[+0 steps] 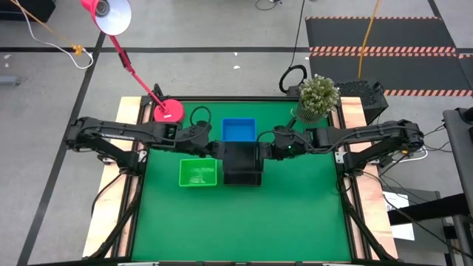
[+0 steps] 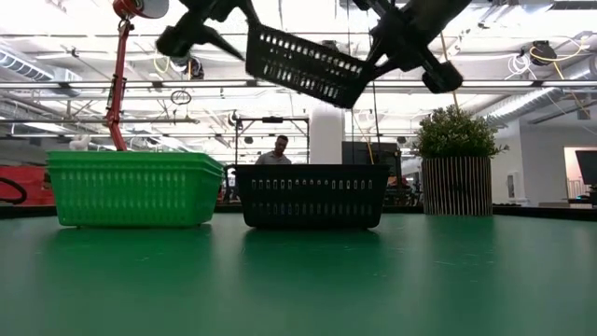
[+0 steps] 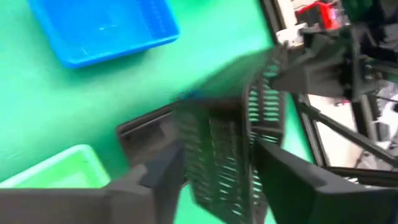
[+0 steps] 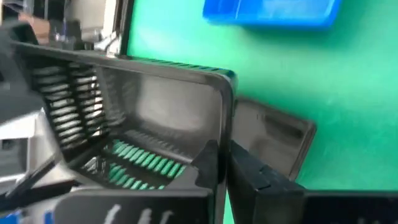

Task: Stack baskets by color
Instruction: Stack the bottom black bin on the top of the top stacked black bins

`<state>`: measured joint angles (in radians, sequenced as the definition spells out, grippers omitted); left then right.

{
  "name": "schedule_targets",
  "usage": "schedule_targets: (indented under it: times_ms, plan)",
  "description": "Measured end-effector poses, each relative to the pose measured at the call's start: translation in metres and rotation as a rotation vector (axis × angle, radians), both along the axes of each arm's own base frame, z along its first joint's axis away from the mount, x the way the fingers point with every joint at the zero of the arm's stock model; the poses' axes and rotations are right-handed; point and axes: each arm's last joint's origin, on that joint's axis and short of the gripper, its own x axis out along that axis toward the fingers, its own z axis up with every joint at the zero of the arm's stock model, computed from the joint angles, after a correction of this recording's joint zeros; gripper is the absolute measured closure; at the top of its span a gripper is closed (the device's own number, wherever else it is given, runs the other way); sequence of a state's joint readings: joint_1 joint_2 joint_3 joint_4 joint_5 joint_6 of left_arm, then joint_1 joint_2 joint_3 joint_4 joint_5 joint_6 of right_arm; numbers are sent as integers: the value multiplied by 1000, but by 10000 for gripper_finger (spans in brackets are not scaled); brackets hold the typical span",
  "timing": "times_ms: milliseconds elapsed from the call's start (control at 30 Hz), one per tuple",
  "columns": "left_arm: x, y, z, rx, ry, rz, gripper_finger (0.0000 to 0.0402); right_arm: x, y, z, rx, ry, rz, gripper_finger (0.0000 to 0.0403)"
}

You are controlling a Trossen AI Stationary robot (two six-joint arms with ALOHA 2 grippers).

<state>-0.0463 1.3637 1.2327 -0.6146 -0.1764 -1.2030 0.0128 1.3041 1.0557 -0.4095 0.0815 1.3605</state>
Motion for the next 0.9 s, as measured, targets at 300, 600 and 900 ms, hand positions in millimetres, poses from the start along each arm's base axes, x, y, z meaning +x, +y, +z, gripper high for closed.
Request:
schedule_targets:
  times_ms: [300, 600, 900]
  plan:
    - [-40, 3, 23, 95, 18, -23, 118, -4, 2, -3, 167, 48, 57, 395]
    - [-54, 4, 26, 178, 74, -51, 133, -6, 1, -21, 252, 64, -10, 395]
    - [-51, -3, 25, 244, 77, -144, 163, -8, 5, -44, 306, 51, -73, 396]
